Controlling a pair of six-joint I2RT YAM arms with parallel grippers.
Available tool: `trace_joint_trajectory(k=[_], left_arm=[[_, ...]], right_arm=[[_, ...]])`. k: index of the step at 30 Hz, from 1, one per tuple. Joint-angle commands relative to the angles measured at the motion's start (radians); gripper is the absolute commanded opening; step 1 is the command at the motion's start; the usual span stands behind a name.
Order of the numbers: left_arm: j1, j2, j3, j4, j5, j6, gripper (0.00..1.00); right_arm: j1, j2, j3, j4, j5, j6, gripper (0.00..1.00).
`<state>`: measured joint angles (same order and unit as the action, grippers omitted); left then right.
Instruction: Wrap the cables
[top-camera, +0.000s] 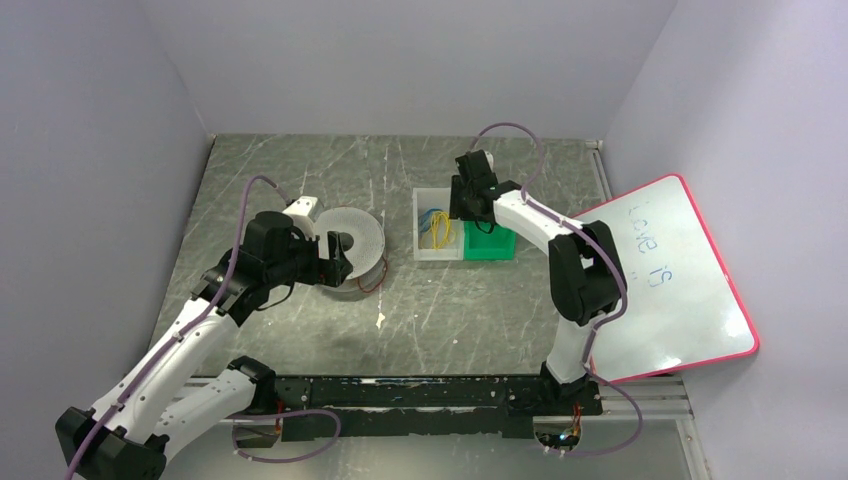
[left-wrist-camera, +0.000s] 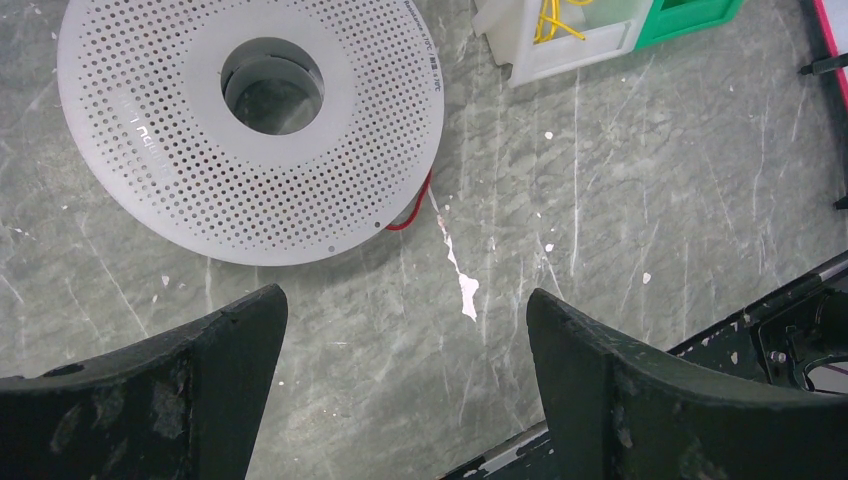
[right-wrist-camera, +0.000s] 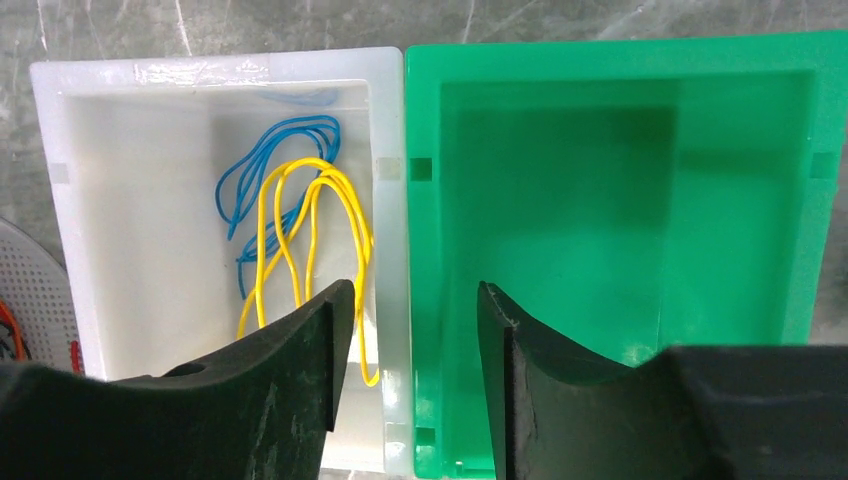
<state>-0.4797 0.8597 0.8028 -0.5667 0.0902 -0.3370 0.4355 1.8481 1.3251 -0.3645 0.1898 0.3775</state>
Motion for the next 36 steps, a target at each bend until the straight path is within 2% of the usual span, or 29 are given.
trace_joint_trajectory(k=[1, 11, 16, 22, 27, 36], left_arm=[[-0.005, -0.003, 0.008, 0.014, -0.018, -0.001, 0.93], [-0.005, 0.005, 0.008, 0.011, -0.019, 0.003, 0.93], [-0.005, 0.012, 0.006, 0.017, -0.017, 0.001, 0.93], [-0.005, 0.080, 0.040, -0.010, -0.102, -0.064, 0.93], [-0.004, 0.177, 0.123, -0.093, -0.213, -0.090, 0.93], [-0.005, 0.207, 0.242, -0.213, -0.359, -0.111, 0.93]], right_arm=[[-0.002, -0.073, 0.009, -0.008, 0.017, 0.010, 0.54], [0.051, -0.190, 0.051, -0.128, -0.042, 0.029, 0.57], [0.135, -0.241, 0.021, -0.139, -0.091, 0.058, 0.57], [0.230, -0.302, -0.014, -0.113, -0.149, 0.092, 0.56], [0.284, -0.312, -0.040, -0.069, -0.233, 0.156, 0.56], [0.313, -0.217, -0.097, 0.071, -0.340, 0.332, 0.56]])
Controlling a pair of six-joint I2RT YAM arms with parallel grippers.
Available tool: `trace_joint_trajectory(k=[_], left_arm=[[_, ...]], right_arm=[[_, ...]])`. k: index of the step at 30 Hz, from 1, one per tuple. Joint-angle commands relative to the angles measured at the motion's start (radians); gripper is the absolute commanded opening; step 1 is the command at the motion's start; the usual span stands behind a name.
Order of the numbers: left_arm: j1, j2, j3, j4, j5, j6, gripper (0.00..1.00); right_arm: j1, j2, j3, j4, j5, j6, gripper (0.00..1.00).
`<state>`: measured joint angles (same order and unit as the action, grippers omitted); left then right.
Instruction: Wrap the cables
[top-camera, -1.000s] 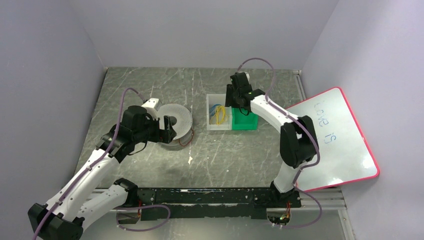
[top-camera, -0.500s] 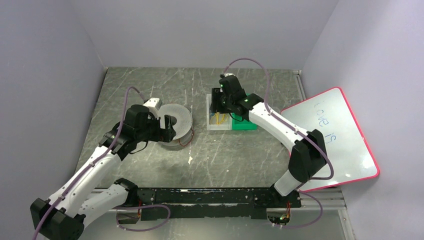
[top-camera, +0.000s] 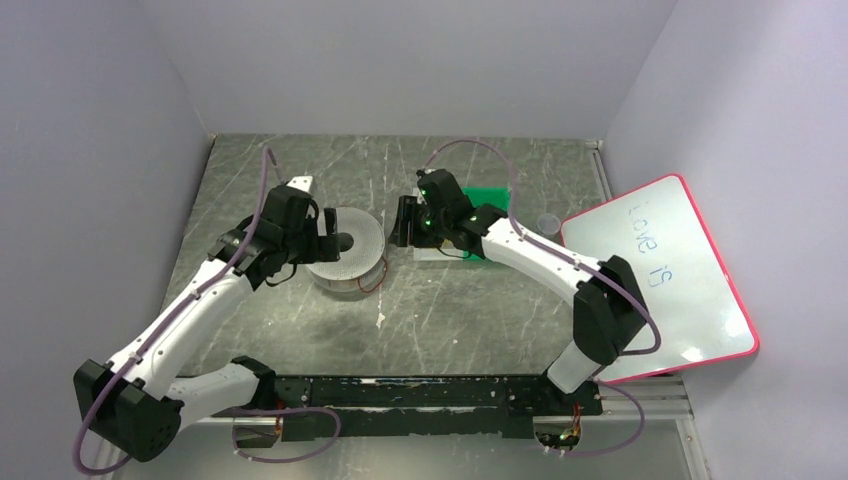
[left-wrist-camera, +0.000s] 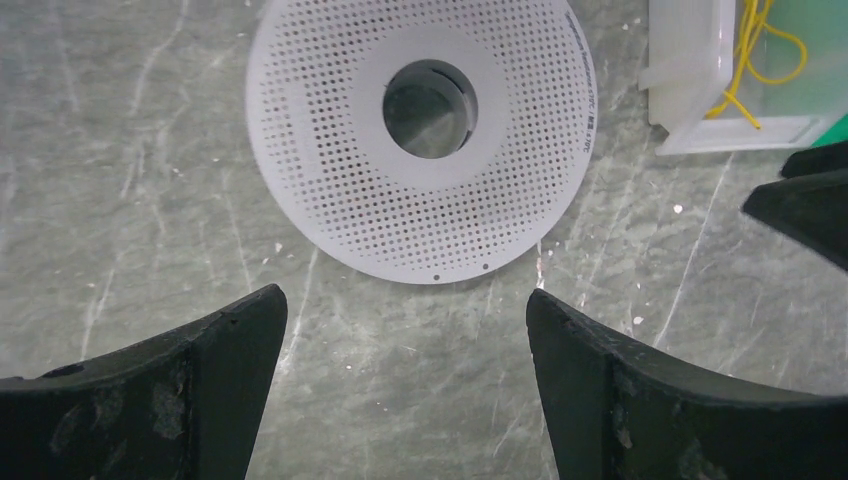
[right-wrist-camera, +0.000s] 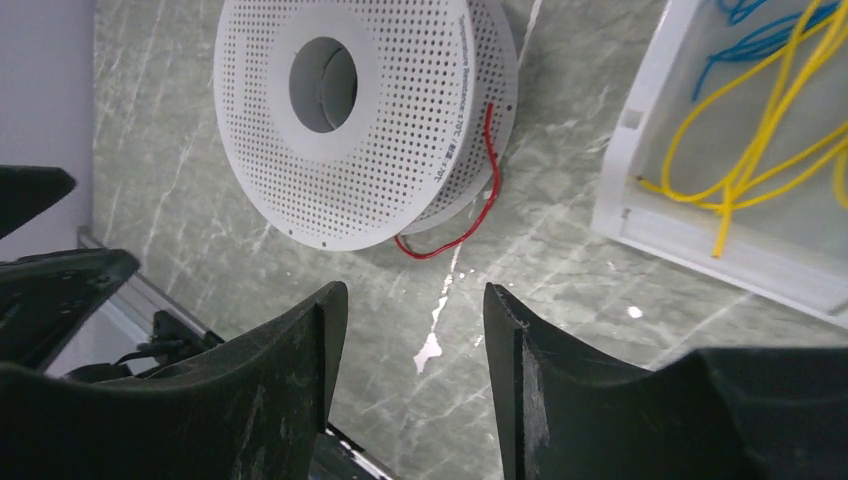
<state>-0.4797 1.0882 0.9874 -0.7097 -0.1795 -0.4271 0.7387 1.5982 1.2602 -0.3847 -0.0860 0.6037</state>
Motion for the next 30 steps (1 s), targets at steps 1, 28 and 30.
trace_joint_trajectory(k=[1, 28, 30], left_arm=[[-0.005, -0.032, 0.063, -0.074, -0.092, -0.022, 0.93], [-0.005, -0.200, 0.056, -0.128, 0.007, 0.008, 0.93], [-0.005, -0.205, 0.053, -0.129, 0.013, 0.008, 0.93]], right_arm=[[0.012, 0.044, -0.040, 0.111, -0.070, 0.129, 0.56], [0.092, 0.300, -0.130, 0.436, -0.006, 0.573, 0.60], [0.097, 0.310, -0.135, 0.471, -0.005, 0.590, 0.59]])
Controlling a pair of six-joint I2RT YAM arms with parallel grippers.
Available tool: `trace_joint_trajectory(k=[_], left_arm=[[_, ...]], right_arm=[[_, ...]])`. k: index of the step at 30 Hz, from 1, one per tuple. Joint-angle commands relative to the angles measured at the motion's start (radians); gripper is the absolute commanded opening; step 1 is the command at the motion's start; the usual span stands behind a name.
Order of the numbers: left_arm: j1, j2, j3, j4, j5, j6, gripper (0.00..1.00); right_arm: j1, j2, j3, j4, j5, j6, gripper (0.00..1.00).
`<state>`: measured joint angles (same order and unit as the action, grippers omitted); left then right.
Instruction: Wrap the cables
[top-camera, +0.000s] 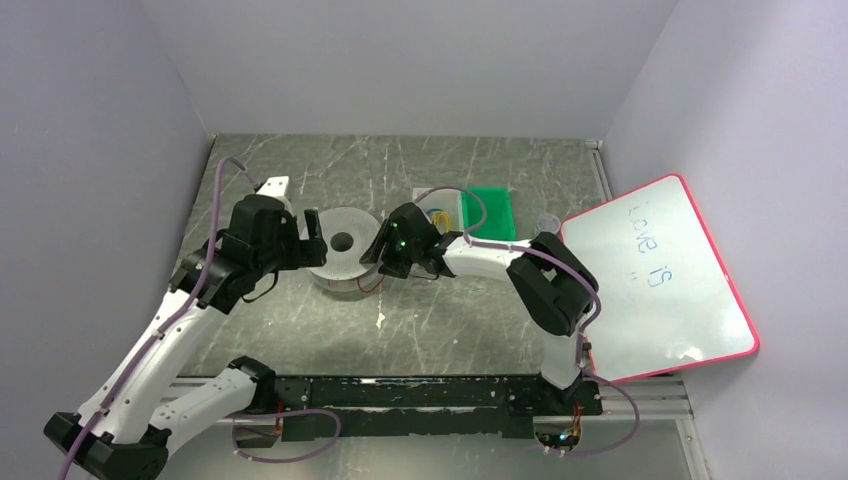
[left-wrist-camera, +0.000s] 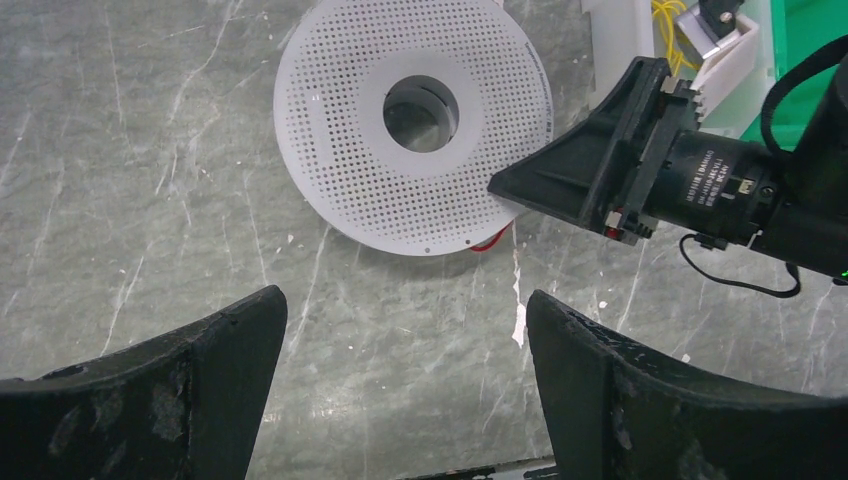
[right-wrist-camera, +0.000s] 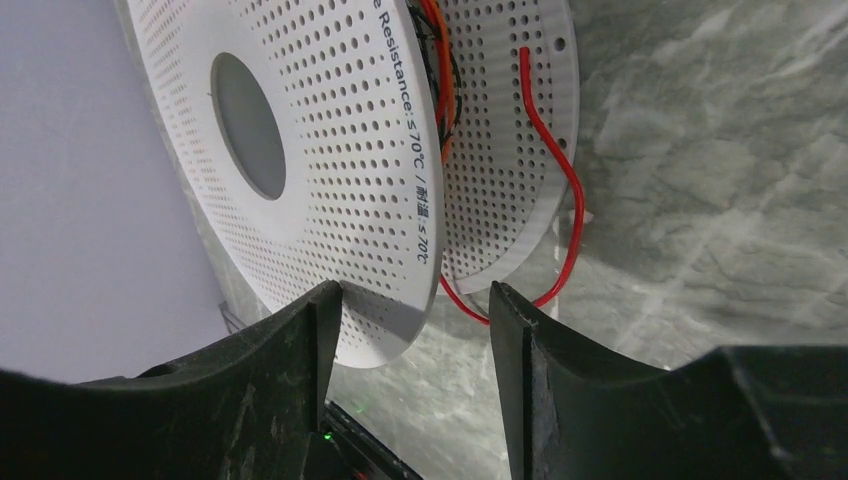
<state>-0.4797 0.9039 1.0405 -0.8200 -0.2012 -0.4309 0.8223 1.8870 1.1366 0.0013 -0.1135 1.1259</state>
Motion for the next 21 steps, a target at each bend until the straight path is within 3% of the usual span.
trace_joint_trajectory(k=[1, 21], left_arm=[[-0.004, -0.022, 0.000, -0.020, 0.037, 0.012, 0.93], [-0.005, -0.056, 0.018, -0.048, 0.029, 0.017, 0.93]], right_arm=[[0.017, 0.025, -0.014, 0.098, 0.030, 0.073, 0.58], [0.032, -0.066, 0.012, 0.137, 0.146, 0.010, 0.04]])
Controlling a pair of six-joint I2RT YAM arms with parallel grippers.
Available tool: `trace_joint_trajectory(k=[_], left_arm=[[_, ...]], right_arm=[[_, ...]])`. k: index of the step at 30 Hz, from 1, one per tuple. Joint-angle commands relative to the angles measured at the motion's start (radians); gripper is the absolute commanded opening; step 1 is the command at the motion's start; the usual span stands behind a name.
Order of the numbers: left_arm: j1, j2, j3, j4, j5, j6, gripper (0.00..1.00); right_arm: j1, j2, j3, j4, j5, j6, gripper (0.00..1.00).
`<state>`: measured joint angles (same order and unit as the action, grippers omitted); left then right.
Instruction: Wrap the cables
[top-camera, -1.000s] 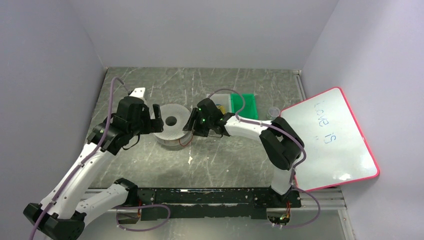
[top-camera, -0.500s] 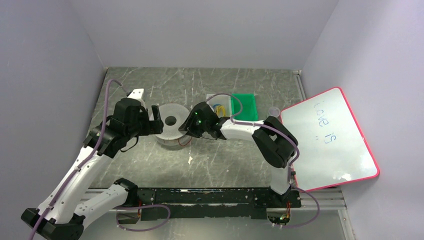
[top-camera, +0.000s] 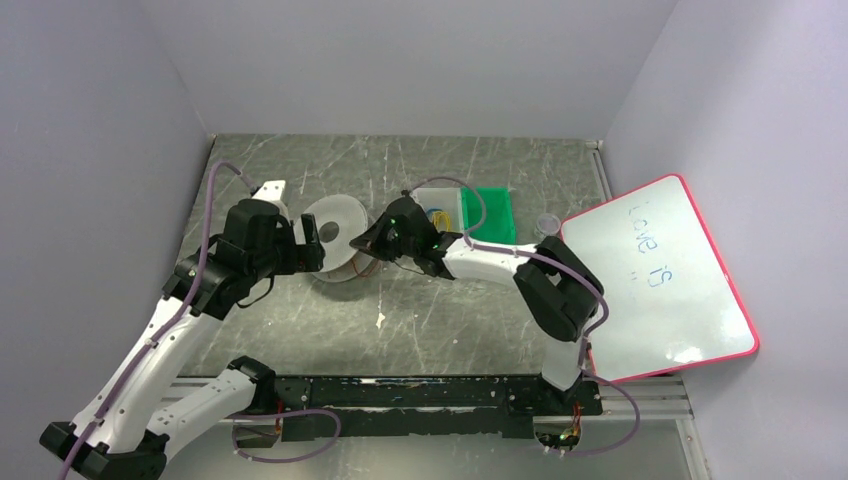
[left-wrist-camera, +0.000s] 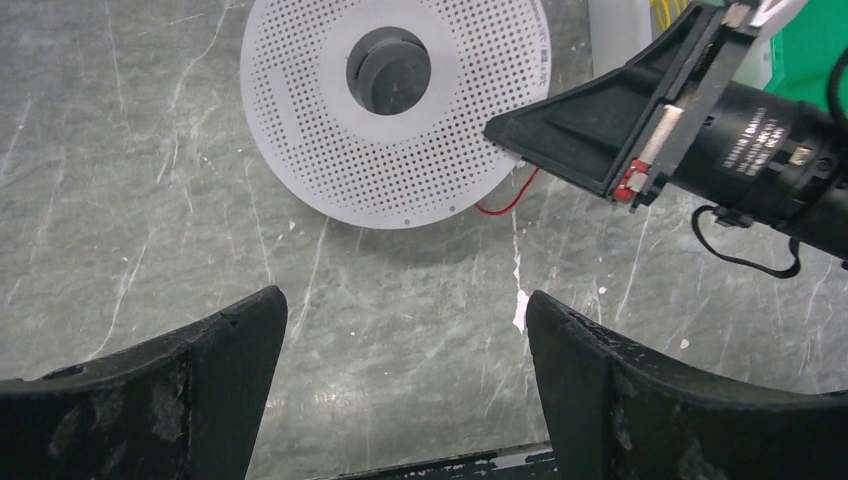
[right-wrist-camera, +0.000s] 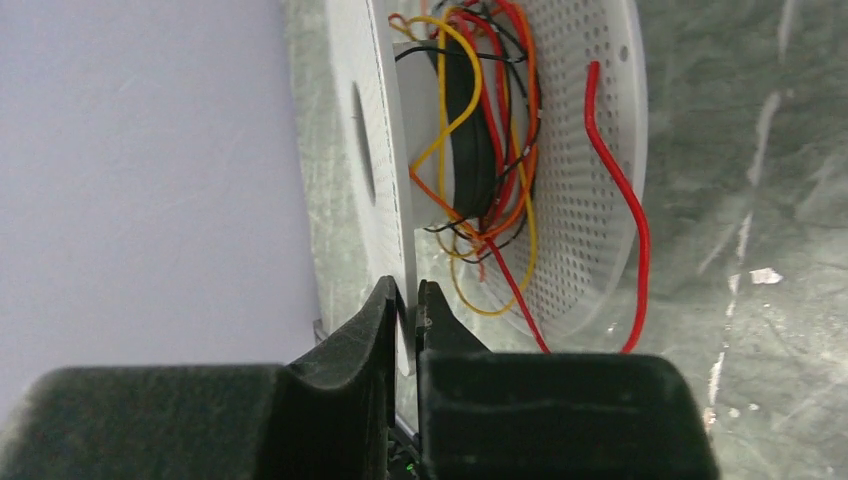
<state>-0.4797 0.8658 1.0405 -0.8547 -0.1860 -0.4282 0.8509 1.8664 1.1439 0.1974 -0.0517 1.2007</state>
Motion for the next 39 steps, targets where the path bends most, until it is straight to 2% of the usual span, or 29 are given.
trace_joint_trajectory(k=[1, 19, 26, 30, 35, 39], left_arm=[[-0.005, -0.017, 0.020, -0.013, 0.014, 0.015, 0.93], [-0.005, 0.028, 0.108, -0.008, 0.065, 0.039, 0.93], [-0.004, 0.061, 0.134, 0.014, 0.139, 0.042, 0.93], [-0.005, 0.080, 0.147, 0.017, 0.188, 0.041, 0.93], [-0.005, 0.082, 0.147, 0.041, 0.260, 0.035, 0.93], [-0.005, 0.081, 0.142, 0.055, 0.318, 0.027, 0.93]], right_arm=[[0.004, -0.055, 0.010, -0.067, 0.089, -0.082, 0.00], [0.080, -0.302, 0.087, -0.435, 0.228, -0.432, 0.00], [0.128, -0.368, 0.182, -0.707, 0.267, -0.564, 0.00], [0.188, -0.370, 0.271, -0.875, 0.339, -0.602, 0.00], [0.233, -0.368, 0.339, -0.989, 0.359, -0.610, 0.00], [0.282, -0.331, 0.386, -1.080, 0.431, -0.594, 0.00]])
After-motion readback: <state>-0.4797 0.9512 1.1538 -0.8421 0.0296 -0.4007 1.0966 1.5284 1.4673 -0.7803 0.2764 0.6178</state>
